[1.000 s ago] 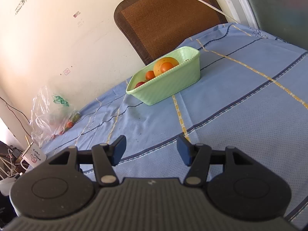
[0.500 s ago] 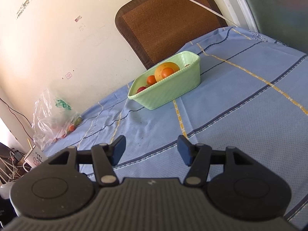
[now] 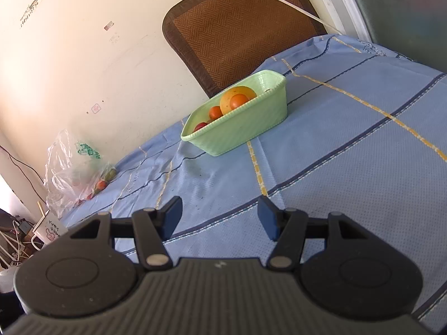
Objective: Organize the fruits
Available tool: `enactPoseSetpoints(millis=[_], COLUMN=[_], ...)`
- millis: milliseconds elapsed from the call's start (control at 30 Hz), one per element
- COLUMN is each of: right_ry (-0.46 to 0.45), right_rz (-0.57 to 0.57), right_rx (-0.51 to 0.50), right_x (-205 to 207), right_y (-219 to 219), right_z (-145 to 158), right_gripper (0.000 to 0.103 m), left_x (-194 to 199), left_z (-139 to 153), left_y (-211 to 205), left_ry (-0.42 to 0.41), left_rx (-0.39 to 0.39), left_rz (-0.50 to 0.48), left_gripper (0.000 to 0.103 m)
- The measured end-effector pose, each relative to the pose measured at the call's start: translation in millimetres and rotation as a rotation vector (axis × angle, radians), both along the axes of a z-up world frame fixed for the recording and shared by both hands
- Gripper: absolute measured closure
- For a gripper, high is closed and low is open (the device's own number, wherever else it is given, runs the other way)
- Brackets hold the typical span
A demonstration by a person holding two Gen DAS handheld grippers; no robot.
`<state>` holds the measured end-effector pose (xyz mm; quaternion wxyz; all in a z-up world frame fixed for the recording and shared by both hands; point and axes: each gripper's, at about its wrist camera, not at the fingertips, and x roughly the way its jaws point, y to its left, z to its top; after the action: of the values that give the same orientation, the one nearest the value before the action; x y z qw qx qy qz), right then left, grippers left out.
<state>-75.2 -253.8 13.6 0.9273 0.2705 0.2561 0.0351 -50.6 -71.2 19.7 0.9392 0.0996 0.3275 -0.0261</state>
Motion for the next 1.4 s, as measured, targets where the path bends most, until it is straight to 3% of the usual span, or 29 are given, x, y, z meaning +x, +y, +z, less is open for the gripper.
enactPoseSetpoints(millis=[1400], right_ry=[-0.026], right_rz=[-0.001], right_rx=[-0.041], right_x=[-2.5], right_y=[3.1], right_z=[1.9], right_gripper=[0.040], left_x=[-3.2], left_z=[-0.6], left_y=[-1.6], left_ry=[-0.008], left_rx=[0.020], left_rz=[0.027], left_gripper=[0.000])
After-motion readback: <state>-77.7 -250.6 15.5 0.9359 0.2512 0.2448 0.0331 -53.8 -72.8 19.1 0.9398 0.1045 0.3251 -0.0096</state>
